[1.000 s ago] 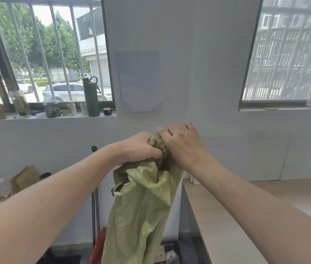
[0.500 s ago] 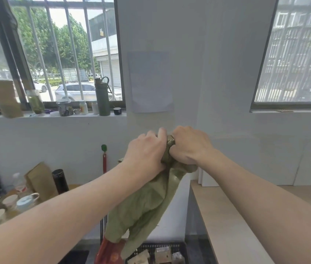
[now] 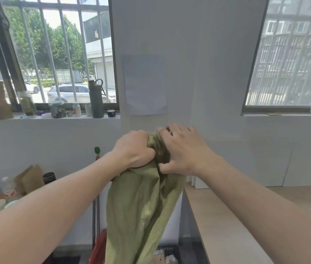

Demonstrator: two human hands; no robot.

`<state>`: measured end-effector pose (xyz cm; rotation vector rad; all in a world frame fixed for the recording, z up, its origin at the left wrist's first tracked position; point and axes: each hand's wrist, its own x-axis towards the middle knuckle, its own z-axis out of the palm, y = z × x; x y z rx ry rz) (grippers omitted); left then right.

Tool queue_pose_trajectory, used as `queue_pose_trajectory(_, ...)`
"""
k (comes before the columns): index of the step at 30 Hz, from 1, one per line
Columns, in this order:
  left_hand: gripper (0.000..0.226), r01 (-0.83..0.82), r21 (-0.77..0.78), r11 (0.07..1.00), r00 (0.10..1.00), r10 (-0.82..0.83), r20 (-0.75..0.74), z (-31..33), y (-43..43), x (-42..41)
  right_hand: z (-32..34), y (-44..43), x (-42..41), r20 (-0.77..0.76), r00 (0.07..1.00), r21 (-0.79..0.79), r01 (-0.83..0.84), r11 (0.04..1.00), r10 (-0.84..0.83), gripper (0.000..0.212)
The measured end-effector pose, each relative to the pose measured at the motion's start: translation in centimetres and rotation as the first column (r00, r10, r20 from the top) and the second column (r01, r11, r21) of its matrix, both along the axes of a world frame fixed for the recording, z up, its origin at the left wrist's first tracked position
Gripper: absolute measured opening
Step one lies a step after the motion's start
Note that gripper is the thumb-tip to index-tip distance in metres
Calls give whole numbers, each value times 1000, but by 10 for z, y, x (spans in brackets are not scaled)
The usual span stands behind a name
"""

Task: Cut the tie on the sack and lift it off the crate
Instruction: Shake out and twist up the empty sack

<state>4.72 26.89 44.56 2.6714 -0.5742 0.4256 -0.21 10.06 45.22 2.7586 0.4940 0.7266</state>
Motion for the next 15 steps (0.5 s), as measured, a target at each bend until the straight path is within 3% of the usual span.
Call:
queue_pose_trajectory(2,10,24,-93,995,995,-33,-96,7,0,3,-5,1,-1,58,998,-67,24,997,-20,116)
queue_pose_trajectory(4,14,74,-207,975,966,-122,-229,14,-3,2,-11,-2,2,164,986,-65,54,996,-43,121)
queue_pose_trajectory(6,19,106,-298,949,910,-213,-355,22,-5,-4,-15,-4,7,275,959,-36,81,996,-68,103)
queue_pose_trajectory(10,16,156,-321,934,845,-295,-446,31,-4,-14,-15,-5,9,419,908,23,-5,1000,-5,42)
queue_pose_trajectory(12,16,178,-307,935,827,-311,-469,32,-4,-18,-11,-6,8,443,896,32,-54,998,34,32)
queue_pose_trajectory(15,24,223,-218,950,823,-304,-479,32,-2,-25,-9,-5,7,369,928,38,-73,997,54,34)
